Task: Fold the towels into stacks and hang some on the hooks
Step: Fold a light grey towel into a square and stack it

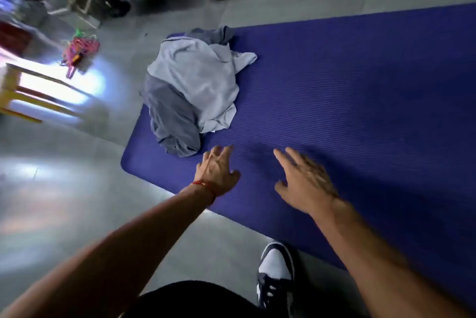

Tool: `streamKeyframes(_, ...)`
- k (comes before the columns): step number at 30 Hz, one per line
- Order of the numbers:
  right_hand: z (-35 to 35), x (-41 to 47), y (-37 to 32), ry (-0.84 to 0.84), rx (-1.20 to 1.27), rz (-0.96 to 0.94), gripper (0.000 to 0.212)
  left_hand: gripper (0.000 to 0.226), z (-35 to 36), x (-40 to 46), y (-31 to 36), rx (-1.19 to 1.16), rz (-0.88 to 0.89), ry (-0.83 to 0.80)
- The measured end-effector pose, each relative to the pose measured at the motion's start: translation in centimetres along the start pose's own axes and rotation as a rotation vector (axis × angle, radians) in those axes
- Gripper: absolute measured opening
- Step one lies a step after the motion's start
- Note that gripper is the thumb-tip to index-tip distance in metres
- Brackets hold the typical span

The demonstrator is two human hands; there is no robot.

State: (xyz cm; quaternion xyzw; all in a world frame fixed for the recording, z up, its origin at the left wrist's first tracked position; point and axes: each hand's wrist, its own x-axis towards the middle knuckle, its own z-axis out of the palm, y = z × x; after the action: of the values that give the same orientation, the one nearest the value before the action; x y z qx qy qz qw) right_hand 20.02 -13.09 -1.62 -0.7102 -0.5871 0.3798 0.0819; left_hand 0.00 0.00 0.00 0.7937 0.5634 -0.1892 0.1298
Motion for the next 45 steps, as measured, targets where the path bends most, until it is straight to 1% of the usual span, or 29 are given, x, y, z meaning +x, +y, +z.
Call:
streamKeyframes(1,1.5,1.9,0.6,0.006,-0.007,-0.051,0.077,0.077,1.3,1.7,-1.0,-0.011,0.027,-0.003)
streamKeyframes(4,4.8,7.1,1.9,0.002,-0.069,-0.152,0.076,0.079,4.8,5.7,-4.2,-0.026,-0.053,-0.045)
streamKeyframes(6,6.6,9.6,2.3,0.023,-0.12,-0.185,0.076,0.078,7.6,7.9,-5.7,-0.021,-0.096,-0.009)
streamKeyframes(8,7.4,10.8,2.9,0.029,-0.148,-0.169,0.074,0.078,9.5,9.8,-6.5,-0.003,-0.095,0.043)
streamKeyframes(11,7.7,9.6,3.1,0.063,-0.124,-0.122,0.07,0.079,10.2,12.3,-7.5,0.059,-0.064,0.102)
streamKeyframes(13,7.4,7.5,3.2,0.083,-0.102,-0.099,0.066,0.086,10.1,13.5,-7.9,0.062,-0.009,0.059)
streamKeyframes(15,7.3,5.5,3.4,0.111,-0.091,-0.081,0.064,0.087,9.4,14.7,-8.0,0.015,0.026,-0.01)
streamKeyframes(17,7.4,4.4,4.0,0.106,-0.121,-0.081,0.064,0.081,8.6,16.2,-7.9,0.033,0.059,-0.045)
streamKeyframes(21,8.4,4.3,5.1,0.096,-0.16,-0.092,0.064,0.073,8.3,19.9,-8.9,0.231,0.075,-0.039)
streamKeyframes(24,9.5,4.7,5.1,0.126,-0.18,-0.098,0.064,0.059,8.1,22.0,-9.4,0.204,0.12,0.009)
streamKeyframes(26,10.1,4.7,4.8,0.14,-0.142,-0.096,0.065,0.048,7.5,22.1,-9.6,0.195,0.162,0.037)
streamKeyframes(28,10.4,4.6,4.1,0.192,-0.021,-0.077,0.064,0.045,7.3,20.5,-8.7,0.091,0.239,0.104)
streamKeyframes(30,10.2,4.9,3.0,0.272,0.202,-0.046,0.059,0.042,7.2,16.9,-6.4,-0.171,0.34,0.235)
streamKeyframes(31,9.9,5.1,2.4,0.3,0.381,-0.008,0.056,0.037,7.4,14.6,-4.8,-0.306,0.405,0.296)
streamKeyframes(33,9.0,6.2,1.3,0.328,0.848,0.089,0.048,0.029,8.2,9.7,-2.0,-0.534,0.495,0.364)
streamKeyframes(35,8.0,7.4,0.8,0.313,1.275,0.176,0.043,0.032,8.7,5.1,0.1,-0.773,0.514,0.327)
streamKeyframes(36,7.5,7.9,0.8,0.285,1.424,0.174,0.042,0.035,8.9,3.1,0.7,-0.86,0.53,0.278)
streamKeyframes(37,6.8,8.2,0.9,0.25,1.514,0.144,0.04,0.037,9.0,1.6,1.1,-0.923,0.554,0.208)
streamKeyframes(38,6.4,8.4,1.0,0.211,1.542,0.108,0.037,0.039,9.0,0.4,1.5,-0.952,0.591,0.136)
streamKeyframes(39,5.9,8.5,1.1,0.177,1.52,0.077,0.035,0.04,8.9,-0.4,1.7,-0.94,0.631,0.085)
streamKeyframes(41,5.5,8.5,1.8,0.168,1.352,0.067,0.035,0.039,8.4,-1.0,1.8,-0.905,0.658,0.071)
streamKeyframes(42,5.4,8.3,2.2,0.189,1.263,0.079,0.034,0.038,8.0,-0.9,1.5,-0.932,0.623,0.111)
streamKeyframes(43,5.4,7.9,2.9,0.211,1.188,0.093,0.032,0.035,7.5,-0.3,1.2,-0.998,0.522,0.182)
streamKeyframes(45,5.3,6.8,4.3,0.249,1.033,0.099,0.029,0.021,6.3,2.4,0.2,-1.071,0.199,0.38)
